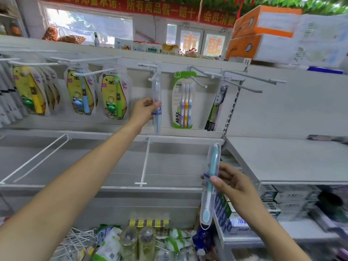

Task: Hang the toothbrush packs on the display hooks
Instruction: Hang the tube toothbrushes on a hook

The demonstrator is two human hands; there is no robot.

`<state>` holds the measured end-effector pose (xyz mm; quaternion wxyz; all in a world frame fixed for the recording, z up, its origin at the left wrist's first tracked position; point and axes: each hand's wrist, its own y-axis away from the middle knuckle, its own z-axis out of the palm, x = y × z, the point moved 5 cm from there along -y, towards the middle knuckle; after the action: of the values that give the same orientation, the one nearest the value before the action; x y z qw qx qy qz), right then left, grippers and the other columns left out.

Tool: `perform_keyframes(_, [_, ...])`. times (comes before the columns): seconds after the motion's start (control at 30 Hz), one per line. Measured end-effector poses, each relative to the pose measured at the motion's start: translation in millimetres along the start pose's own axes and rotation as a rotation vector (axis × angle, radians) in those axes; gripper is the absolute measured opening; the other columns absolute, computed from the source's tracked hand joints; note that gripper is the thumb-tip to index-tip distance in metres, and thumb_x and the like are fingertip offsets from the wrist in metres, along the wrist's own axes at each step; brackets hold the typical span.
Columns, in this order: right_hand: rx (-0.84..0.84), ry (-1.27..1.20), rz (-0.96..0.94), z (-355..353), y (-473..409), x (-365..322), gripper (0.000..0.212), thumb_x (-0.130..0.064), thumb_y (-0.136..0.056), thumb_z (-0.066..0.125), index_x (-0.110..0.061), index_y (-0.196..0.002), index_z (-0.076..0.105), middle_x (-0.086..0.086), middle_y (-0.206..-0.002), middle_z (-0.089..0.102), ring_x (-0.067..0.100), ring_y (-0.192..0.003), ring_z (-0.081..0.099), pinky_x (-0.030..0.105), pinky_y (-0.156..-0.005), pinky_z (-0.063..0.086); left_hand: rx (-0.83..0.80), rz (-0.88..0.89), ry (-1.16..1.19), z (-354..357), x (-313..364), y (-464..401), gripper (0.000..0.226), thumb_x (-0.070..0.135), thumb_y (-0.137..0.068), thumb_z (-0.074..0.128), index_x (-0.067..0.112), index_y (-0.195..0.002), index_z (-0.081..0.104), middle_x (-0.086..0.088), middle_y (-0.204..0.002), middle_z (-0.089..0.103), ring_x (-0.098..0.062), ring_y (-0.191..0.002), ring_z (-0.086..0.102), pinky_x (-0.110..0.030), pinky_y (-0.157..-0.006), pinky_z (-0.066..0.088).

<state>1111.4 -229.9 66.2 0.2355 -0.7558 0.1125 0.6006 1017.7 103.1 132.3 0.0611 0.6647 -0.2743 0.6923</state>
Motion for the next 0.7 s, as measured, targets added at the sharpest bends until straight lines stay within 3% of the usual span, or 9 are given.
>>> perform_keyframes(0.1, [-0.013, -0.021, -0.002, 4.5, -2.8, -6.1, 0.027, -0.011, -0.091, 0.063, -0.011, -0.118, 0.064, 0.005, -0.108, 0.076, 0.016, -0.102, 0.072, 0.022, -0.081, 0.056, 0.025, -0.019, -0.03, -2.5, -7.6, 4.9, 0.033, 0.03, -0.097, 0.062, 0.003, -0.117, 0.063, -0.004, -0.099, 0.068, -0.019, -0.09, 0.064, -0.02, -0.063, 0.053])
perform_keyframes(0.23, [-0.007, -0.047, -0.014, 14.6, -10.8, -13.2, 0.024, -0.012, -0.092, 0.063, -0.01, -0.116, 0.063, 0.005, -0.106, 0.076, 0.019, -0.1, 0.073, 0.03, -0.083, 0.06, 0.122, -0.029, -0.225, -18.8, -26.9, 31.3, 0.054, 0.028, -0.09, 0.072, 0.012, -0.135, 0.048, -0.005, -0.12, 0.06, -0.02, -0.1, 0.062, -0.032, -0.079, 0.053])
perform_keyframes(0.33, [-0.008, -0.109, -0.012, 25.3, -18.8, -18.1, 0.027, -0.019, -0.09, 0.063, -0.011, -0.116, 0.064, 0.007, -0.106, 0.076, 0.024, -0.099, 0.073, 0.034, -0.082, 0.061, 0.229, 0.175, -0.383, -30.2, -20.0, 78.2, 0.069, 0.014, -0.083, 0.075, 0.024, -0.14, 0.038, 0.002, -0.127, 0.049, -0.012, -0.107, 0.053, -0.027, -0.088, 0.048])
perform_keyframes(0.4, [-0.022, -0.192, 0.014, 34.6, -25.8, -20.6, 0.027, -0.021, -0.091, 0.063, -0.011, -0.116, 0.065, 0.01, -0.107, 0.076, 0.028, -0.102, 0.072, 0.039, -0.083, 0.061, 0.224, 0.356, -0.409, -33.1, -6.6, 118.4, 0.068, 0.007, -0.082, 0.074, 0.028, -0.138, 0.042, 0.004, -0.131, 0.046, -0.007, -0.112, 0.051, -0.022, -0.091, 0.049])
perform_keyframes(0.47, [-0.032, -0.31, 0.071, 45.2, -33.9, -21.1, 0.025, -0.018, -0.093, 0.062, -0.007, -0.114, 0.067, 0.018, -0.11, 0.073, 0.035, -0.106, 0.07, 0.039, -0.081, 0.061, 0.131, 0.56, -0.514, -31.6, 8.3, 157.5, 0.064, 0.004, -0.081, 0.075, 0.025, -0.135, 0.049, 0.003, -0.133, 0.045, -0.008, -0.116, 0.051, -0.027, -0.097, 0.049])
perform_keyframes(0.57, [-0.07, -0.479, 0.195, 66.8, -44.3, -21.2, 0.029, -0.018, -0.092, 0.064, 0.001, -0.115, 0.065, 0.03, -0.117, 0.066, 0.037, -0.105, 0.068, 0.038, -0.08, 0.061, -0.069, 0.856, -0.72, -26.1, 17.6, 203.9, 0.053, 0.004, -0.081, 0.078, 0.015, -0.13, 0.061, -0.004, -0.134, 0.053, -0.023, -0.121, 0.054, -0.038, -0.099, 0.048])
perform_keyframes(0.7, [-0.139, -0.735, 0.326, 97.5, -51.3, -27.3, 0.026, -0.015, -0.09, 0.064, 0.003, -0.109, 0.061, 0.021, -0.1, 0.071, 0.027, -0.089, 0.072, 0.036, -0.075, 0.063, -0.117, 0.891, -0.632, -28.6, 25.4, 234.3, 0.046, 0.01, -0.082, 0.081, 0.011, -0.125, 0.066, -0.003, -0.133, 0.06, -0.023, -0.125, 0.055, -0.04, -0.1, 0.047])
